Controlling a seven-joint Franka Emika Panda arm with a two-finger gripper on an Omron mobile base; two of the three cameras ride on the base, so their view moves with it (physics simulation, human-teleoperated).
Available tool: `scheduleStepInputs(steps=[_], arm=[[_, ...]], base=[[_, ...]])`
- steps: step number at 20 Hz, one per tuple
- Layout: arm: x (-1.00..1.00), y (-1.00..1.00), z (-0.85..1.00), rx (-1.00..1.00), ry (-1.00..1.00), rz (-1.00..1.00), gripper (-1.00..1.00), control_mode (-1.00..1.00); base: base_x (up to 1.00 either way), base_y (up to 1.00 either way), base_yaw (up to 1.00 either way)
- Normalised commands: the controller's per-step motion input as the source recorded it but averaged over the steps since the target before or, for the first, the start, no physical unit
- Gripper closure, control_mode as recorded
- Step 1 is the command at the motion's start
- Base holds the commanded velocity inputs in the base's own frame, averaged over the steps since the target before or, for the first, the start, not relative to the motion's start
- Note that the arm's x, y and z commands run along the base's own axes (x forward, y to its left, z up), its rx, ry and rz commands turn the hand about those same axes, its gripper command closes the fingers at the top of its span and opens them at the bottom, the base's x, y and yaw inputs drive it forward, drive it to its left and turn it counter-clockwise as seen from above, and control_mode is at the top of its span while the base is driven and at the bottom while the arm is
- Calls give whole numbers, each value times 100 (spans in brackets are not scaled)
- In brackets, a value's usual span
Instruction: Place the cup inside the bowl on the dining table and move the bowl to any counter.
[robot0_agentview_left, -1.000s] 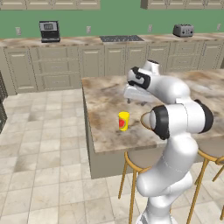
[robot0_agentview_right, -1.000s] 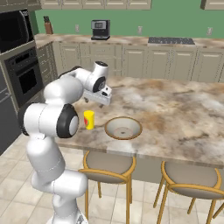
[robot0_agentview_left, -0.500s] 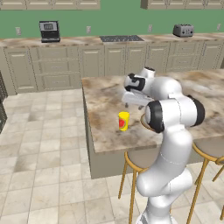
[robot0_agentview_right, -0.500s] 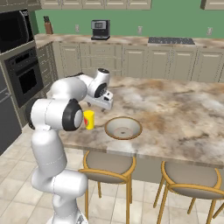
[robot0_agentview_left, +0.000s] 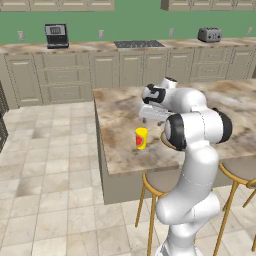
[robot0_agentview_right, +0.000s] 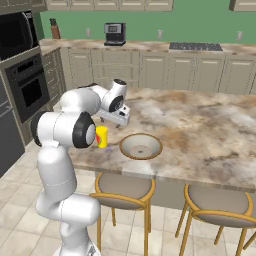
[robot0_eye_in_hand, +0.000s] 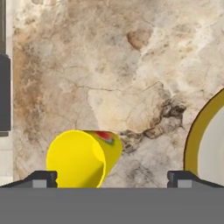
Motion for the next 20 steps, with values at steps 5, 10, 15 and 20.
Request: scheduleStepInputs(steps=[5, 10, 15, 20], arm=[[0, 15, -1, 2, 0, 1, -100, -100], [0, 19, -3, 1, 0, 3, -100, -100], [0, 4, -17, 0, 0, 3, -100, -100], [0, 0, -28, 0, 0, 2, -100, -100]], base=[[0, 0, 0], [0, 0, 0], [0, 0, 0], [0, 0, 0]])
